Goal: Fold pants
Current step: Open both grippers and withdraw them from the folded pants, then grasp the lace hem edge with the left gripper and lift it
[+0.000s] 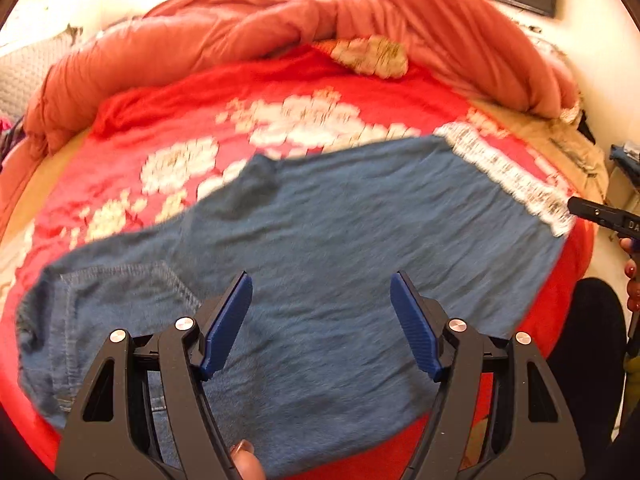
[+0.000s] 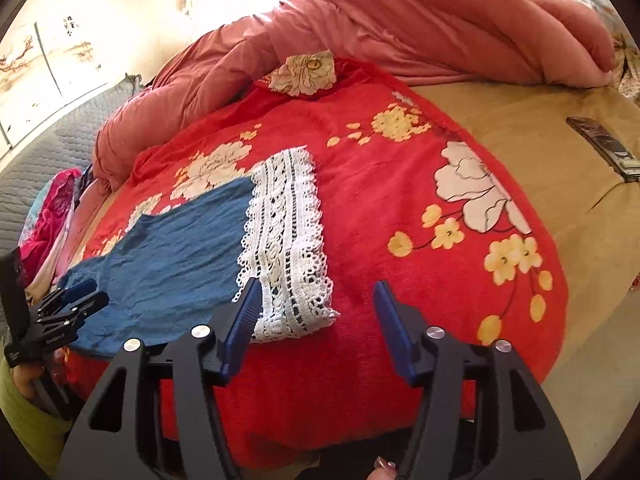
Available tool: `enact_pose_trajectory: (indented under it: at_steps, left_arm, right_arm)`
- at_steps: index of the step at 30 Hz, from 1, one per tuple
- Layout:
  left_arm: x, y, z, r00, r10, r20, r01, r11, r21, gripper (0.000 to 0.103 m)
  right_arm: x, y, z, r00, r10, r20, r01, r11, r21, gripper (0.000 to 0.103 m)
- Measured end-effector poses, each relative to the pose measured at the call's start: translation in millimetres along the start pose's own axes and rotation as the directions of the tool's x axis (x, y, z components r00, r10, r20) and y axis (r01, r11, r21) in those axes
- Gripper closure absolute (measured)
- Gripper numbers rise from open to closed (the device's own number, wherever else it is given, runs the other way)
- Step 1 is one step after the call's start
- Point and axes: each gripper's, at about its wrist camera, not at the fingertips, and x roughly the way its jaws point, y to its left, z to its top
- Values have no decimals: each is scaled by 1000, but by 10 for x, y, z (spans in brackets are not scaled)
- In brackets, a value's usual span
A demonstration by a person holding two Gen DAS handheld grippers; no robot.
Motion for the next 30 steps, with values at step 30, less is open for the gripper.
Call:
enact_pose_trajectory:
  at_steps: [30]
  left_arm:
    - [263,-971,1032,983,-186,-9,184,963,197,12]
  right_arm:
    - [-144,-64,4,996,51,68,-55,997,53,16]
